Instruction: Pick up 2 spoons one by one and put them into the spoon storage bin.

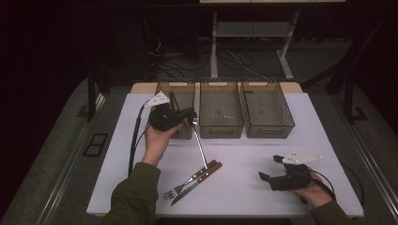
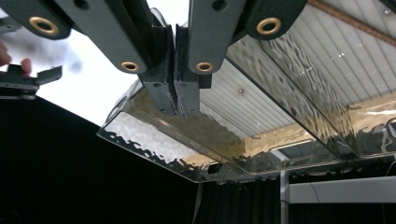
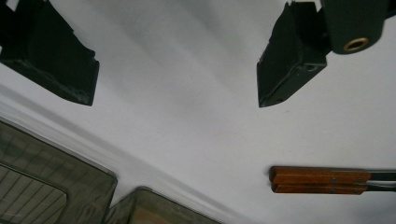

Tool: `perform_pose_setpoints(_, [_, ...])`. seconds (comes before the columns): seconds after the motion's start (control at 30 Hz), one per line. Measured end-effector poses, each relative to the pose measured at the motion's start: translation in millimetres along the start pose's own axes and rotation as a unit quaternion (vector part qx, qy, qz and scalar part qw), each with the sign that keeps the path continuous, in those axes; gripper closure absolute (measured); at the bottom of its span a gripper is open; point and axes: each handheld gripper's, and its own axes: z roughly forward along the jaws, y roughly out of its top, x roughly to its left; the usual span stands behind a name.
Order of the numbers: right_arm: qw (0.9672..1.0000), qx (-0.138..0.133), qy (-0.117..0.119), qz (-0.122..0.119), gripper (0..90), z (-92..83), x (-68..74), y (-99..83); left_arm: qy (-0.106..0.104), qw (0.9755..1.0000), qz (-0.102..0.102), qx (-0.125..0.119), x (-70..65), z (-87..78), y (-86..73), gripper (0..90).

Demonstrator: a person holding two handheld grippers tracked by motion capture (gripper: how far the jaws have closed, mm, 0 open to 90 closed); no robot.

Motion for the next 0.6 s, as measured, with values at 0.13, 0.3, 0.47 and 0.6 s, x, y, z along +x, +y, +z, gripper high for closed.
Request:
perform_pose_setpoints(0.13, [1.0000, -0.002, -0.001, 0.002, 13.1, -0.9, -1.0, -0.1, 0.002, 1.0000, 0.000, -0.006, 0.1, 10.9, 5.2, 87.6])
perform_pose_setpoints(0.3, [1.0000, 0.000, -0.003, 0.000, 13.1, -0.3, -0.1, -0.2, 0.001, 1.0000, -0.004, -0.008, 1.1, 28.0, 13.2, 87.5])
perform_pose_setpoints(0.47, [1.0000, 0.001, -0.003, -0.001, 13.1, -0.4, 0.1, -0.3, 0.002, 0.9999, 0.001, -0.010, 2.3, 43.6, 24.9, 87.5])
perform_pose_setpoints(0.6, [1.0000, -0.002, -0.002, -0.001, 13.1, -0.9, -0.2, -0.3, 0.005, 0.9999, 0.005, -0.009, 1.0, 57.9, 36.0, 87.5])
